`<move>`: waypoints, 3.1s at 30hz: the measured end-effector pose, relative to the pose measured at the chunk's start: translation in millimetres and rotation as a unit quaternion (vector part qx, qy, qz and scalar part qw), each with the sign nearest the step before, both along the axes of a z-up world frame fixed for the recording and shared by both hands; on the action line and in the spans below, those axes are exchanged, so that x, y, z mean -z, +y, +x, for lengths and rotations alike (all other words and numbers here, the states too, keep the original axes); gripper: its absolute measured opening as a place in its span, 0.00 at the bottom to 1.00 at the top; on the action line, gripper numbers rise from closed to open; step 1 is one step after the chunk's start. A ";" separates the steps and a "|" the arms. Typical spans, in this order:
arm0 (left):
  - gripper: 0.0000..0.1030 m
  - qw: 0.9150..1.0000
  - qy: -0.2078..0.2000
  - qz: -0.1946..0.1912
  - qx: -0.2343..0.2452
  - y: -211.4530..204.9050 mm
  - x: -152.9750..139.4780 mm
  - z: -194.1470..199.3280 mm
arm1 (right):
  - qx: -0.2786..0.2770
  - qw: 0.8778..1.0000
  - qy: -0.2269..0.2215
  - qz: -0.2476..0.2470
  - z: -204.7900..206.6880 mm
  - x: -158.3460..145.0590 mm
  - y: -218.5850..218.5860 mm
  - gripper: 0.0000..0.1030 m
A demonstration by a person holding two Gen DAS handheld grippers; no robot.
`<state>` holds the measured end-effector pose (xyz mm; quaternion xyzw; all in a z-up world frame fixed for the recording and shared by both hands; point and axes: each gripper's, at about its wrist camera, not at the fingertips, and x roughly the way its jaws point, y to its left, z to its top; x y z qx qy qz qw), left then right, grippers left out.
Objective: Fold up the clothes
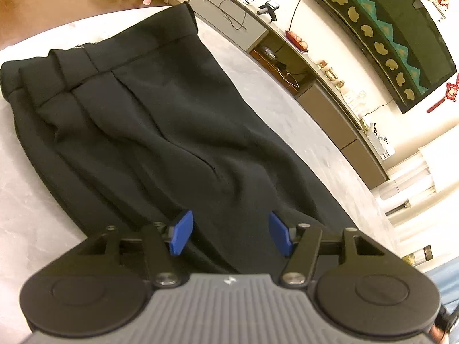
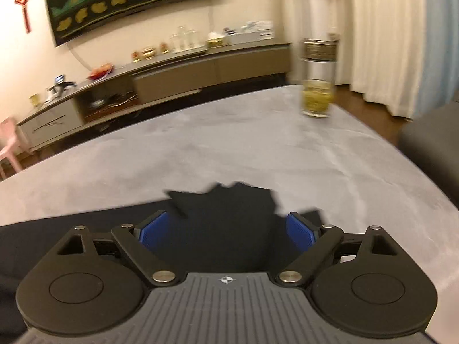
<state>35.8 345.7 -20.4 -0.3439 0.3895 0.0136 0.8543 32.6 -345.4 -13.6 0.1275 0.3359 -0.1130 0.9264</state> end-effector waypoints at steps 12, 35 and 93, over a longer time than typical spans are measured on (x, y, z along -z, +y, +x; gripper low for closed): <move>0.58 1.000 -0.013 -0.011 -0.019 12.8 -4.7 -8.8 | 0.011 0.999 0.023 -0.048 -12.7 4.5 -4.9 0.06; 0.61 1.000 0.007 0.017 -0.009 8.9 7.3 -9.6 | 0.107 0.980 0.038 -0.162 -64.6 33.3 -69.9 0.73; 0.73 0.999 0.007 -0.043 -0.023 19.8 14.2 -11.8 | 0.055 0.974 -0.103 0.195 -142.1 -2.3 -50.1 0.00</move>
